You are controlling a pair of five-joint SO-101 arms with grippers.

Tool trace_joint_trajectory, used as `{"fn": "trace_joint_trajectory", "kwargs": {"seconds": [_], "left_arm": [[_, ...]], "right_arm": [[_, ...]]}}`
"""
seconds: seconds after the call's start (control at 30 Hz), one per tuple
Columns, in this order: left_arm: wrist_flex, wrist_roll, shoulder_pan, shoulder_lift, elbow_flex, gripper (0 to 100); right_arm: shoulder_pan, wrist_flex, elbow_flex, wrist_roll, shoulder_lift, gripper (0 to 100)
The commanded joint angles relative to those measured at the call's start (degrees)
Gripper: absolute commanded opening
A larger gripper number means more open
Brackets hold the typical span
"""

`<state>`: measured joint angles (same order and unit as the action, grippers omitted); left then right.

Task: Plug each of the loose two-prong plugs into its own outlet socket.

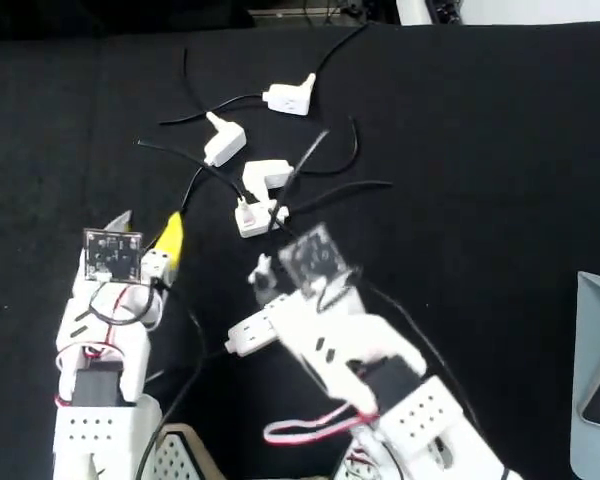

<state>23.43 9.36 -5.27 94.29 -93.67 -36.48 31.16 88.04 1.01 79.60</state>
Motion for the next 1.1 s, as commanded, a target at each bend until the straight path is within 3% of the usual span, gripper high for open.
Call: {"fn": "trace_joint_trajectory", "kwargs": {"seconds": [0.0,0.33,0.73,0.83,1.07], "left_arm": [[-1.8,-0.9,7.4,0.5,2.4,23],[8.7,1.5,20.8,0.7,8.8,23],[21.7,2.8,28.7,0.7,15.6,23],[21.6,2.4,27.0,0.7,15.7,23],[22.1,-2.0,12.1,0.7,14.5,23]], "right_arm": [[-5.2,-0.9,4.1,1.2,14.2,1.1],[-6.9,13.8,6.3,1.9,32.8,1.2],[-6.9,13.9,6.2,3.3,32.4,1.2],[-6.4,14.3,6.2,3.3,32.4,1.2],[1.1,20.0,4.8,3.6,32.3,1.3]]}}
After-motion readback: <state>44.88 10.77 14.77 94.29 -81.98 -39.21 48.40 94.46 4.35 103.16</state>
